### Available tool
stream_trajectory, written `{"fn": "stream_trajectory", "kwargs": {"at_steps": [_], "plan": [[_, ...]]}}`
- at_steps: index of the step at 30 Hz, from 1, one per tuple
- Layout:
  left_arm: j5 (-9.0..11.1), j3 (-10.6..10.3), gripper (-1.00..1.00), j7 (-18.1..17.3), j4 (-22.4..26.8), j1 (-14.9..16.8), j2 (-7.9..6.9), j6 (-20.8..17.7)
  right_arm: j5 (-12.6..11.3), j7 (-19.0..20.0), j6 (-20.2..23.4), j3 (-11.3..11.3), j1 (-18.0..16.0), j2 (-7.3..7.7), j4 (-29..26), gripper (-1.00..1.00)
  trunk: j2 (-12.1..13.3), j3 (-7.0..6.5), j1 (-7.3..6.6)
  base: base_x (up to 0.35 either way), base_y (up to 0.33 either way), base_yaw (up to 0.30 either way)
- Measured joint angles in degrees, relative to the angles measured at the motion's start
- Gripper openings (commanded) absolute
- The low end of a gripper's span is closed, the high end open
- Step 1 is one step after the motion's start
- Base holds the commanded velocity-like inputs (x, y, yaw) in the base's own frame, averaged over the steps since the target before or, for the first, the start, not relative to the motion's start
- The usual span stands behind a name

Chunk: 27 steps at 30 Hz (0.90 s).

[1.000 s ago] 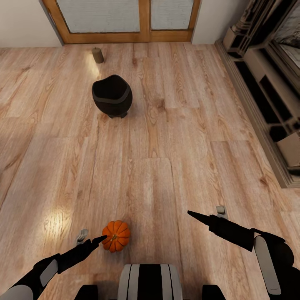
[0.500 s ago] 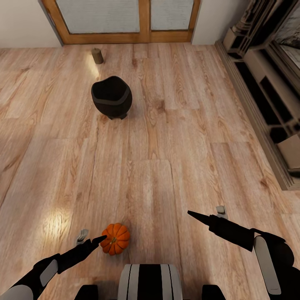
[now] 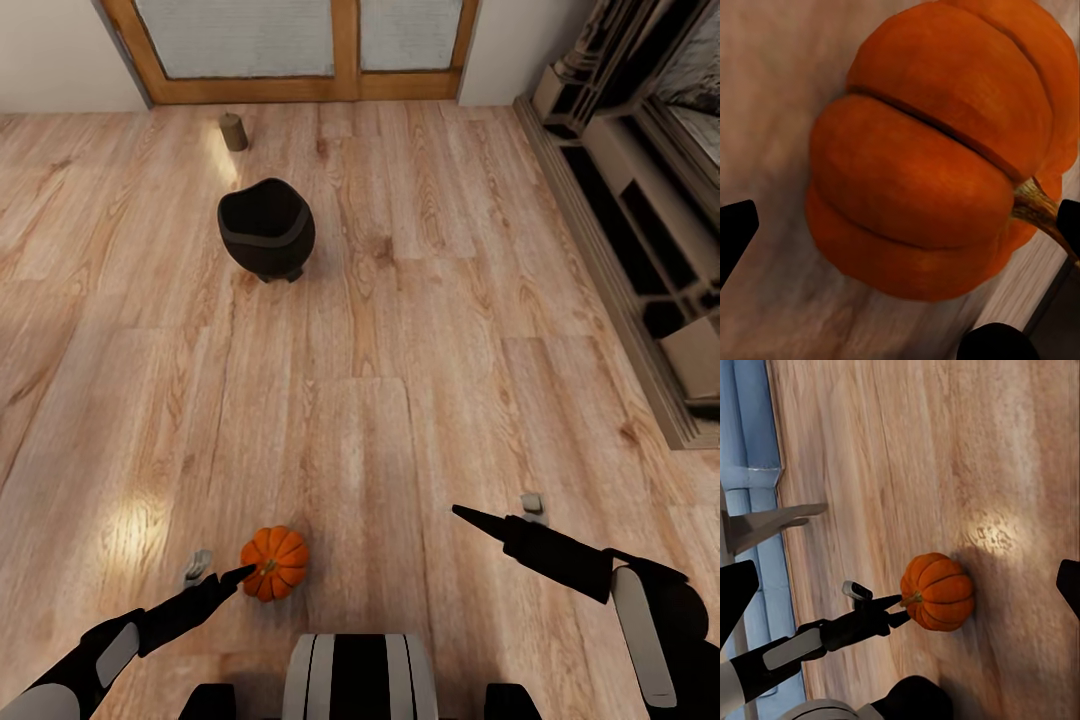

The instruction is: Place each of the two pumpkins and all three candles from the living room inside a cabinet in the living room (use any cabinet), then make sure every cabinet is closed, and position the cauldron so it is next to a table in the living room.

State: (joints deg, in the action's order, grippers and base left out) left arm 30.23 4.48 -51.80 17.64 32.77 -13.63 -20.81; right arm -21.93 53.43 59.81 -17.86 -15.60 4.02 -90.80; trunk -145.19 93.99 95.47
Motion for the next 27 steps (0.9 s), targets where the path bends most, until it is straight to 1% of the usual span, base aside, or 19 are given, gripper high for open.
{"fn": "stream_trajectory", "kwargs": {"at_steps": [6,27], "plan": [[0.0,0.0,1.00,0.0,0.0,0.0,0.03,0.0,-0.1,0.1,0.0,-1.1,0.0,-0.05,0.0,1.00,0.0,0.00,0.00,-0.008,-0.029,0.000],[0.0,0.0,1.00,0.1,-0.1,0.0,0.17,0.0,-0.1,0.1,0.0,-1.3,0.0,-0.06,0.0,1.00,0.0,0.00,0.00,0.019,-0.045,0.000]]}}
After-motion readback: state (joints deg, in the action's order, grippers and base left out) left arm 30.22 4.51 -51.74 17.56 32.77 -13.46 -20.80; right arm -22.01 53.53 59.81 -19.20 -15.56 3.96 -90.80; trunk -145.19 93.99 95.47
